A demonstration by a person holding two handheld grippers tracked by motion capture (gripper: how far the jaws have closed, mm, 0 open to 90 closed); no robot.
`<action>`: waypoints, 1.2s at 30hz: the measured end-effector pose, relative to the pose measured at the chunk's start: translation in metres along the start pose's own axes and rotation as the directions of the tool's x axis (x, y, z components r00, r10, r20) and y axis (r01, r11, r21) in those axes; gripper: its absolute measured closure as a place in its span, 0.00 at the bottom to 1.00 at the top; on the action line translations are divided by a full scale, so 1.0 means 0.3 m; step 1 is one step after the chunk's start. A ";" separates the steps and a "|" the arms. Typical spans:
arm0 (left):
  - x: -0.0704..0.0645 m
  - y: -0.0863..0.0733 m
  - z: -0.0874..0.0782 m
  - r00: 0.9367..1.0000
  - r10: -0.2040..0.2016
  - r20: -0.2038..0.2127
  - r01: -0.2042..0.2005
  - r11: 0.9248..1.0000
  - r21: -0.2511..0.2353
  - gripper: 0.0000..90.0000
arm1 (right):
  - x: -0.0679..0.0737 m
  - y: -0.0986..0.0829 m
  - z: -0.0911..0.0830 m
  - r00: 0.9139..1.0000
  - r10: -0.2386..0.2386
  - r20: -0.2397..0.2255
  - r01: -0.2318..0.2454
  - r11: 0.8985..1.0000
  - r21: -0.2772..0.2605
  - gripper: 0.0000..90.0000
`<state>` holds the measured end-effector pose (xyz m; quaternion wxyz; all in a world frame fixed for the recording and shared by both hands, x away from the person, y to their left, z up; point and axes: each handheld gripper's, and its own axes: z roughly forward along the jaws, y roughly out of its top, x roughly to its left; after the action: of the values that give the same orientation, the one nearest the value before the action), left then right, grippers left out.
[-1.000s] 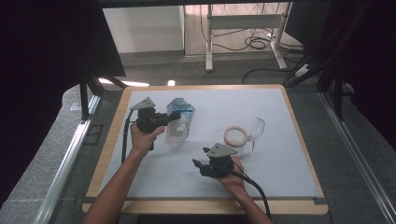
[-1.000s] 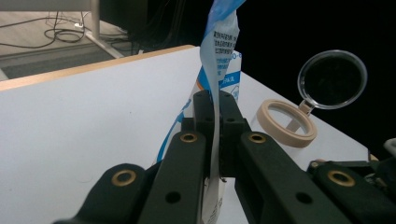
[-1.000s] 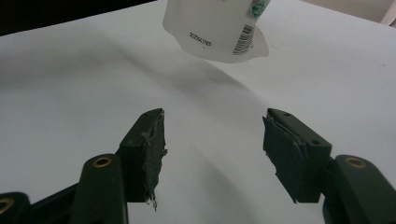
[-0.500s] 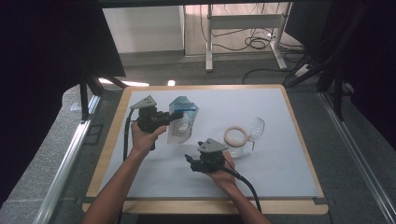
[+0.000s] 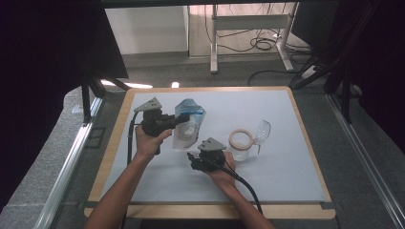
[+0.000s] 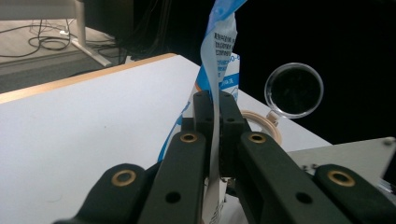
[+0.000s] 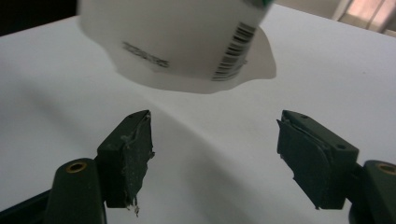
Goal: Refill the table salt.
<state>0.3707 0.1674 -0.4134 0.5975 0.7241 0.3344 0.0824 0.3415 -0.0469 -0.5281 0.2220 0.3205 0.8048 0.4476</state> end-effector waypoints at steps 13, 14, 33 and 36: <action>-0.039 0.007 -0.005 1.000 0.001 0.030 -0.001 1.000 0.006 1.00 | 0.014 0.029 0.029 0.998 -0.022 0.067 0.025 0.999 -0.032 0.29; -0.040 0.007 -0.004 0.999 0.001 0.032 -0.001 1.000 0.006 1.00 | 0.016 0.029 0.030 0.997 -0.028 0.072 0.031 0.999 -0.038 0.29; -0.060 0.021 0.059 0.998 -0.005 0.061 0.003 1.000 0.023 1.00 | 0.009 0.031 0.034 0.990 -0.125 0.071 0.130 0.989 -0.073 0.35; -0.064 0.022 0.062 0.998 -0.002 0.067 0.001 1.000 0.022 1.00 | 0.006 0.030 0.037 0.990 -0.119 0.076 0.125 0.990 -0.070 0.33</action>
<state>0.3683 0.1408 -0.4072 0.6005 0.7326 0.3158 0.0540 0.3502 -0.0356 -0.5261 0.2895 0.2779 0.7971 0.4513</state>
